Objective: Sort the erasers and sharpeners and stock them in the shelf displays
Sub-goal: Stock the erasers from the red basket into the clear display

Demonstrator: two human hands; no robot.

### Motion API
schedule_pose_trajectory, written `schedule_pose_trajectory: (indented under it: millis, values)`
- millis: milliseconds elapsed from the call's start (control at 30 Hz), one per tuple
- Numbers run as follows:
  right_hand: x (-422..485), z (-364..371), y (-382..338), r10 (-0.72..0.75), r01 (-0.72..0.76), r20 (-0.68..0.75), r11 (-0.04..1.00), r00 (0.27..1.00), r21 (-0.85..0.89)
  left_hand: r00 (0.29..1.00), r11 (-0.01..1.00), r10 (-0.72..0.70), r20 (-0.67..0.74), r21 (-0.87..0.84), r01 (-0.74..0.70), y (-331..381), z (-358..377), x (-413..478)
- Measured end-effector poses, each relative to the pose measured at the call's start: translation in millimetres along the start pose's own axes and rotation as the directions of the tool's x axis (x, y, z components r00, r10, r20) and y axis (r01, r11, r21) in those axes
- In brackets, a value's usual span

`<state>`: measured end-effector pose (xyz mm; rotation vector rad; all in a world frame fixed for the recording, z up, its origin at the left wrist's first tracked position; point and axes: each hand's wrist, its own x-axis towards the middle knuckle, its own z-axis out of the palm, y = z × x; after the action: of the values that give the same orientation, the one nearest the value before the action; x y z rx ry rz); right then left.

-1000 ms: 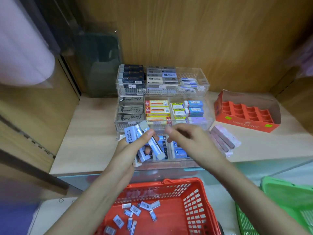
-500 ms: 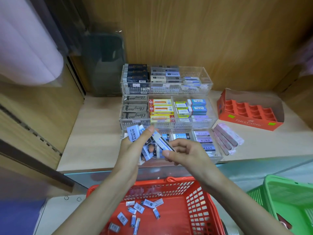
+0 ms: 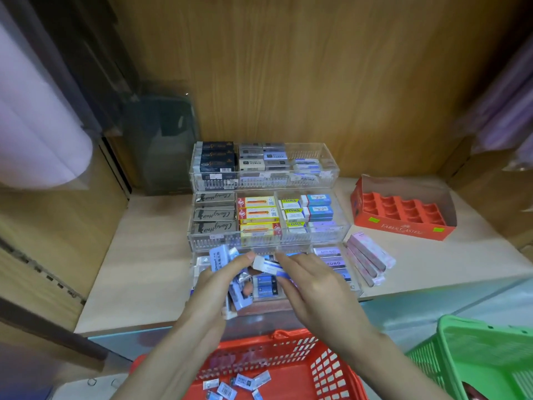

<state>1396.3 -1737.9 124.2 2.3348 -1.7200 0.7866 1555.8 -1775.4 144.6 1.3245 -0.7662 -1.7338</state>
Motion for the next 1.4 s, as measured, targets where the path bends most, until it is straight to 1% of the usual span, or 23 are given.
schedule_pose_trajectory:
  millis: [100, 167, 233, 300, 367, 400, 467, 533, 600, 700, 733, 767, 867, 933, 1000, 1067, 1100, 1133, 1167, 1233, 1267, 1333, 1400]
  values:
    - [1, 1, 0, 0.002, -0.002, 0.009, 0.999, 1.0, -0.044, 0.998, 0.998, -0.054, 0.012, -0.044, 0.055, 1, 4, 0]
    - [3, -1, 2, 0.027, -0.026, 0.015, 0.999, 1.0, -0.037, 0.998, 0.998, -0.052, 0.025, -0.033, 0.053, 2, 7, -1]
    - [8, -3, 8, 0.064, -0.064, 0.011, 0.997, 0.998, 0.044, 0.999, 1.0, -0.011, 0.033, -0.014, 0.011, 5, 9, 2]
    - [17, -6, 19, 0.121, -0.12, 0.007, 0.976, 0.993, 0.18, 0.997, 0.997, 0.059, 0.043, 0.052, -0.061, 13, 14, 7]
    - [35, -13, 37, 0.214, -0.214, 0.033, 0.933, 0.976, 0.288, 0.991, 0.983, 0.127, 0.038, 0.13, -0.13, 24, 22, 12]
    - [47, -18, 49, 0.249, -0.253, 0.05, 0.92, 0.967, 0.301, 0.988, 0.976, 0.152, 0.021, 0.157, -0.153, 28, 23, 16]
    - [76, -29, 80, 0.281, -0.278, 0.018, 0.934, 0.96, 0.224, 0.984, 0.966, 0.181, -0.004, 0.187, -0.177, 37, 27, 25]
    - [111, -40, 113, 0.33, -0.326, -0.023, 0.939, 0.944, 0.105, 0.991, 0.976, 0.135, -0.01, 0.173, -0.132, 48, 33, 37]
    - [149, -46, 138, 0.361, -0.361, 0.001, 0.933, 0.933, 0.002, 0.997, 0.977, 0.057, 0.047, 0.205, -0.065, 57, 42, 48]
    - [191, -33, 159, 0.315, -0.285, 0.203, 0.944, 0.927, -0.165, 0.994, 0.944, -0.032, 0.1, 0.329, -0.003, 59, 51, 67]
    - [199, -25, 164, 0.302, -0.248, 0.262, 0.944, 0.917, -0.217, 0.996, 0.934, -0.045, 0.082, 0.357, 0.013, 57, 51, 73]
    - [204, -18, 166, 0.289, -0.215, 0.301, 0.942, 0.909, -0.257, 0.996, 0.916, -0.073, 0.057, 0.399, 0.044, 56, 52, 79]
    - [211, -4, 174, 0.277, -0.16, 0.351, 0.931, 0.894, -0.328, 0.996, 0.89, -0.064, 0.058, 0.455, 0.03, 47, 44, 86]
    - [214, -1, 176, 0.276, -0.162, 0.384, 0.939, 0.881, -0.302, 0.994, 0.869, -0.006, 0.112, 0.492, -0.05, 38, 32, 88]
    - [218, 1, 176, 0.251, -0.139, 0.46, 0.955, 0.852, -0.262, 0.993, 0.892, 0.057, 0.104, 0.44, -0.097, 29, 21, 90]
    - [221, 4, 173, 0.222, -0.095, 0.521, 0.961, 0.824, -0.259, 0.973, 0.891, 0.089, 0.214, 0.42, -0.174, 25, 14, 87]
    - [223, 4, 171, 0.218, -0.093, 0.542, 0.964, 0.812, -0.249, 0.955, 0.858, 0.095, 0.281, 0.464, -0.221, 28, 14, 80]
    - [224, 4, 171, 0.219, -0.107, 0.557, 0.968, 0.801, -0.227, 0.948, 0.863, 0.074, 0.308, 0.456, -0.216, 32, 16, 74]
    - [224, 3, 170, 0.222, -0.131, 0.57, 0.972, 0.791, -0.197, 0.956, 0.87, 0.028, 0.293, 0.464, -0.168, 41, 23, 63]
    - [222, 2, 167, 0.218, -0.159, 0.59, 0.976, 0.778, -0.151, 0.955, 0.875, 0.03, 0.294, 0.454, -0.167, 43, 20, 54]
    - [221, 2, 166, 0.213, -0.158, 0.595, 0.977, 0.775, -0.144, 0.962, 0.885, 0.023, 0.27, 0.442, -0.146, 35, 14, 64]
    - [219, 3, 164, 0.211, -0.156, 0.605, 0.977, 0.768, -0.142, 0.991, 0.949, 0.041, 0.127, 0.305, -0.078, 33, 16, 70]
    - [220, 2, 162, 0.207, -0.126, 0.626, 0.977, 0.752, -0.172, 0.998, 0.94, 0.029, 0.049, 0.338, -0.044, 36, 26, 72]
